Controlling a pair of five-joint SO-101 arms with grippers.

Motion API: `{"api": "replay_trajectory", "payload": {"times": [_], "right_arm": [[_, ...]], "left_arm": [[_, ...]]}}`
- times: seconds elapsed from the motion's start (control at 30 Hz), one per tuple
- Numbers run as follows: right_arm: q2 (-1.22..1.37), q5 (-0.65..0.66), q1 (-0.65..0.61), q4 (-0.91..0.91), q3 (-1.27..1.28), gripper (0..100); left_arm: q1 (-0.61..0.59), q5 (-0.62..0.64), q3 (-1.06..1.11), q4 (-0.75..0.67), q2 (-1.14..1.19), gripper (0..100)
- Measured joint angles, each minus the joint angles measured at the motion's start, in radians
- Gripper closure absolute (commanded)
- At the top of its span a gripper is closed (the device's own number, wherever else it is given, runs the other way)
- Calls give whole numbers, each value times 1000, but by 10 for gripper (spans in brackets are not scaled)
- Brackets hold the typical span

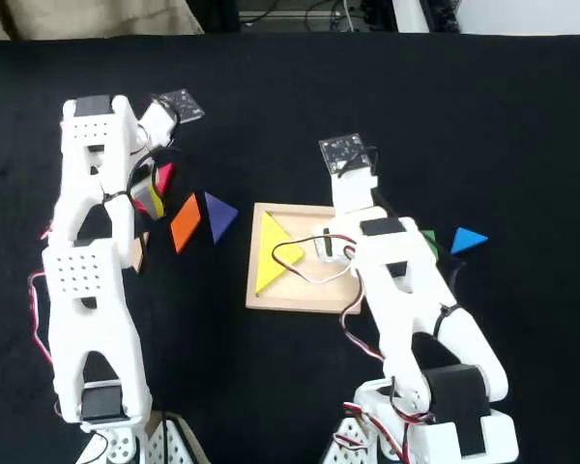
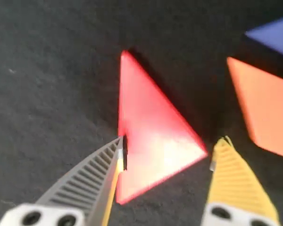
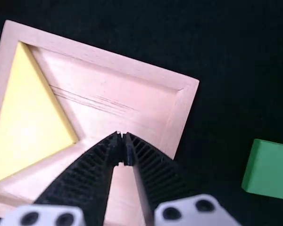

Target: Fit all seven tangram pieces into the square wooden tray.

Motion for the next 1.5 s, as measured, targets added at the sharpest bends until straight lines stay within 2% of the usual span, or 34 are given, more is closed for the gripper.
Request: {"api": "replay_trajectory", "payload": {"times": [0.2,0.47,1.13,1.27,1.5], "right_arm": [[0,0,0,0,0,987],[0,0,0,0,0,987],[0,0,0,0,0,987],[0,0,0,0,0,987],[0,0,0,0,0,987]], "left_arm": [[0,-5,-193,2,141,663],[-6,-5,-307,29,199,660],[-6,40,-261,69,198,666],[5,0,-255,106,196,704],[26,-15,-253,114,195,712]]}}
